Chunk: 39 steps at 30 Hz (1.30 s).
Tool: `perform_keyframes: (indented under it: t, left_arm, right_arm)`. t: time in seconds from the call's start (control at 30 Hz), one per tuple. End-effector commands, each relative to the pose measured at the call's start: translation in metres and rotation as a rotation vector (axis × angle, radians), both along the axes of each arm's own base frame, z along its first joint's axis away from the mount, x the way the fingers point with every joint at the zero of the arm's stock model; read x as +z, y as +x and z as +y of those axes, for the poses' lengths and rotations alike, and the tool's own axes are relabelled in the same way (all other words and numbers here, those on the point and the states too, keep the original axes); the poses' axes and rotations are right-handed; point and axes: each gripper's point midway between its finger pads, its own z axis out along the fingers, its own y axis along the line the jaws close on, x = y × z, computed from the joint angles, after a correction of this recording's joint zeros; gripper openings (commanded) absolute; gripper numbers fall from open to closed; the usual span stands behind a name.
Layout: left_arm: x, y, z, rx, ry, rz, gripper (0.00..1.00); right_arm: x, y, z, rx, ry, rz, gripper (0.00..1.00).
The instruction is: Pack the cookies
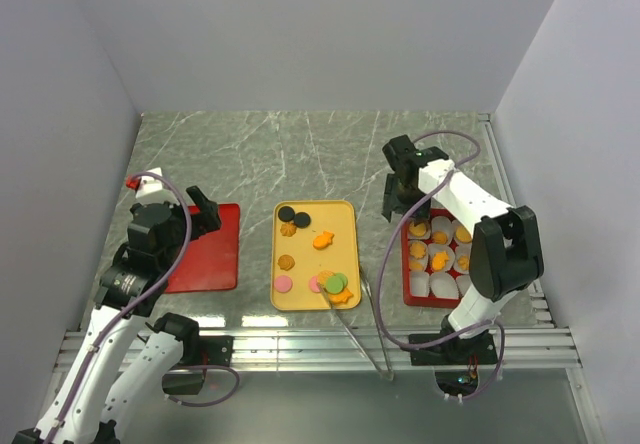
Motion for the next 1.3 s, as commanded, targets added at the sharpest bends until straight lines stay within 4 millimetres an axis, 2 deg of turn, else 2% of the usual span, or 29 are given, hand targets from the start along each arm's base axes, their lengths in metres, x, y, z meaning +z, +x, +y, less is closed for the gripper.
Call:
perform_keyframes:
  t: [0.0,0.07,0.2,0.3,0.47,0.5,0.57,0.6,0.77,0.9,0.97,1.0,1.07,1.1,1.17,1.2,1.27]
  left_arm:
    - [0.004,0.003,0.002,0.015,0.003,-0.012,0.99]
    - [0.003,0.004,0.002,0.012,0.003,-0.007,0.99]
    - [0.001,0.007,0.002,0.005,0.002,-0.001,0.99]
    - [-0.001,0.008,0.002,0.001,0.003,0.006,0.99]
    - [-0.001,0.008,0.004,0.010,0.005,0.007,0.99]
    - [-0.002,0.008,0.004,0.012,0.004,0.008,0.99]
    - [-0.001,0.008,0.005,0.015,0.004,0.007,0.99]
    - [-0.001,0.009,0.006,0.018,0.004,0.008,0.99]
    - [-0.002,0.009,0.007,0.024,0.004,0.009,0.99]
    - [0.000,0.008,0.009,0.032,-0.001,0.001,0.99]
    - [-0.001,0.008,0.010,0.038,0.002,0.003,0.99]
    - [0.000,0.008,0.010,0.038,0.002,0.003,0.99]
    - [-0.001,0.008,0.011,0.042,0.004,0.003,0.99]
    - [-0.001,0.008,0.011,0.042,0.004,0.004,0.99]
    - [-0.002,0.009,0.011,0.043,0.006,0.010,0.99]
    - [-0.001,0.009,0.011,0.043,0.003,0.007,0.99]
    - [-0.002,0.009,0.011,0.042,0.004,0.007,0.99]
  right_arm:
    - [0.007,0.018,-0.011,-0.013,0.006,-0.043,0.70]
    - [-0.006,0.018,-0.005,0.003,0.041,-0.017,0.68]
    - [-0.028,0.018,0.005,0.007,0.089,0.014,0.51]
    - [-0.041,0.019,0.009,0.011,0.106,0.035,0.42]
    - [-0.043,0.027,0.014,0.017,0.118,0.041,0.31]
    - [-0.041,0.032,0.019,0.024,0.129,0.034,0.26]
    - [-0.037,0.040,0.024,0.030,0.141,0.027,0.23]
    - [-0.035,0.050,0.030,0.038,0.151,0.017,0.19]
    - [-0.034,0.077,0.058,0.102,0.148,0.012,0.15]
    - [-0.038,0.109,0.084,0.137,0.148,-0.008,0.13]
    - [-0.039,0.117,0.091,0.148,0.147,-0.004,0.12]
    - [-0.039,0.130,0.100,0.157,0.152,-0.020,0.12]
    - [-0.039,0.137,0.108,0.169,0.150,-0.016,0.11]
    - [-0.037,0.151,0.117,0.176,0.162,-0.039,0.11]
    - [-0.036,0.157,0.126,0.184,0.166,-0.040,0.12]
    - [-0.031,0.168,0.135,0.188,0.182,-0.067,0.12]
    - [-0.028,0.174,0.139,0.185,0.190,-0.073,0.15]
